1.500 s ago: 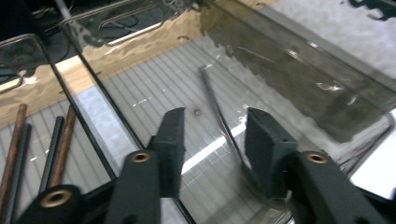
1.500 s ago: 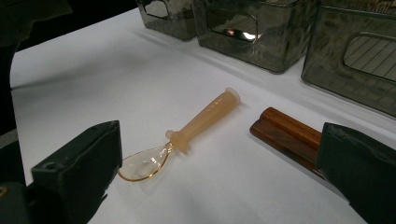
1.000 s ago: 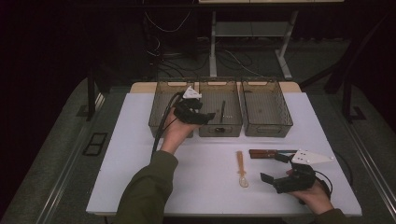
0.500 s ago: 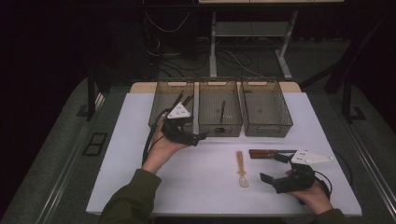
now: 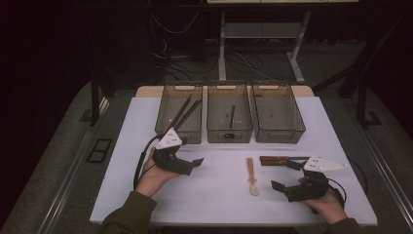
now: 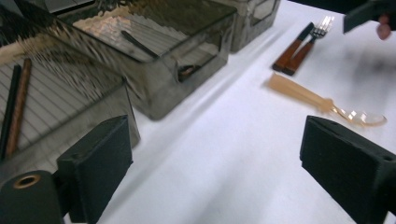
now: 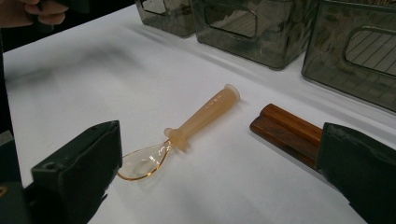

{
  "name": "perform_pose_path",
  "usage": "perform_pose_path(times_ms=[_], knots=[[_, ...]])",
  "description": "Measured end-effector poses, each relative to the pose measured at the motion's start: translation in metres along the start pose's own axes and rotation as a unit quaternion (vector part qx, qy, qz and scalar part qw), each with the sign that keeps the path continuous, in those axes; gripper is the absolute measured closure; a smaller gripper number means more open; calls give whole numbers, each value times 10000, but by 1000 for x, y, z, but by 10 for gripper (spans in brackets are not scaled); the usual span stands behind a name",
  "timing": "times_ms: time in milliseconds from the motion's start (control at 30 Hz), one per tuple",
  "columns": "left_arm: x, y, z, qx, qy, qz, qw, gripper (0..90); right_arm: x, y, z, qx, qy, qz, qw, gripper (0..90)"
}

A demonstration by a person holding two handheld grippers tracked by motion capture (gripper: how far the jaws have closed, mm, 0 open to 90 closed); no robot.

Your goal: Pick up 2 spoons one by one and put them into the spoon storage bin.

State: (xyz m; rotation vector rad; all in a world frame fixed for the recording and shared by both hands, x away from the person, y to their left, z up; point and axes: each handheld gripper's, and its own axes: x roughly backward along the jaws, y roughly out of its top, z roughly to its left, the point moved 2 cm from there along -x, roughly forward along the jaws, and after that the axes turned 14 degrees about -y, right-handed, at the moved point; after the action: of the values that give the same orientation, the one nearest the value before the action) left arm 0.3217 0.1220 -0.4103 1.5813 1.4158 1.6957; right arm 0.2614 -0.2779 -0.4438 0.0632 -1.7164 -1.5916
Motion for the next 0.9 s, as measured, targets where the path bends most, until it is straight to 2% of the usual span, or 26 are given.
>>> perform_pose_path(times_ms=[100, 200, 300, 433, 567, 733, 833, 900], knots=[[4, -10, -4, 23, 23, 51, 10000, 31, 0, 0, 0, 8, -2, -10, 10000, 8], [7, -21, -10, 70, -63, 75, 9999, 0, 0, 0, 0, 9, 1, -19, 10000, 8], [9, -29, -15, 19, -112, 124, 9999, 0, 0, 0, 0, 15, 0, -19, 10000, 7], [12, -37, -20, -106, -149, 59, 9998, 0, 1, 0, 0, 4, 5, -1, 10000, 8], [17, -46, -23, -34, -149, 4, 9999, 0, 0, 0, 0, 2, -22, 47, 10000, 8], [20, -53, -25, 120, -211, -53, 9997, 0, 1, 2, -2, -88, -21, 243, 9997, 90], [20, -53, -25, 107, -214, -60, 9997, 0, 2, 4, -3, -66, -52, 323, 9994, 163], [19, -53, -25, 98, -232, -67, 9997, 0, 1, 5, -3, -69, -86, 400, 9991, 242]])
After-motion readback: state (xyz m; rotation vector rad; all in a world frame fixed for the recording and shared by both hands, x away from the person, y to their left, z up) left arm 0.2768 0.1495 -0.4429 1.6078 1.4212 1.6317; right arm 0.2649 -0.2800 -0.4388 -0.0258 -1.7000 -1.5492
